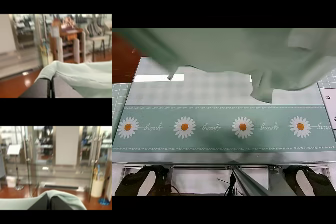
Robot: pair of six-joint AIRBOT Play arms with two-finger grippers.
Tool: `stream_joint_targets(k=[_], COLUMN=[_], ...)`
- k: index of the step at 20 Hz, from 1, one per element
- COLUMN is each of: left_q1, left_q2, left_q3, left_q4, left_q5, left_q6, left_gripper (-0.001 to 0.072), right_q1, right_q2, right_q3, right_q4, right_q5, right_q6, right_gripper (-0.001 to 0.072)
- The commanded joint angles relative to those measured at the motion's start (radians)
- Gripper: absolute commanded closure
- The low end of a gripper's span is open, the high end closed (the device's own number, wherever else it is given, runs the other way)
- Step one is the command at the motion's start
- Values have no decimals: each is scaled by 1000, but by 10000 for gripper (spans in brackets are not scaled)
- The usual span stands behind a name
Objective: Fold the shirts.
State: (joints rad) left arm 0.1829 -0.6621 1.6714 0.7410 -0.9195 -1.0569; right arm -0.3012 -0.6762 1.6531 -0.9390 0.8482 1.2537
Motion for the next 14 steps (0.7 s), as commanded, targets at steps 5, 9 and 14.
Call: stream_joint_targets(k=[5,9,14], left_q1=[0,0,-1], left_q2=[175,166,35], left_q3=[65,64,20], left_q4=[356,383,427], left_q5=[-226,-459,-770], left_q6=[-269,-351,-395], left_gripper=[682,682,682], right_q1=[1,1,49], right_q2=[80,58,-161], right_q3=[220,238,238], right_q4=[-319,-418,-438], right_q5=[311,514,940], right_q6=[187,212,197], right_gripper=[689,690,689])
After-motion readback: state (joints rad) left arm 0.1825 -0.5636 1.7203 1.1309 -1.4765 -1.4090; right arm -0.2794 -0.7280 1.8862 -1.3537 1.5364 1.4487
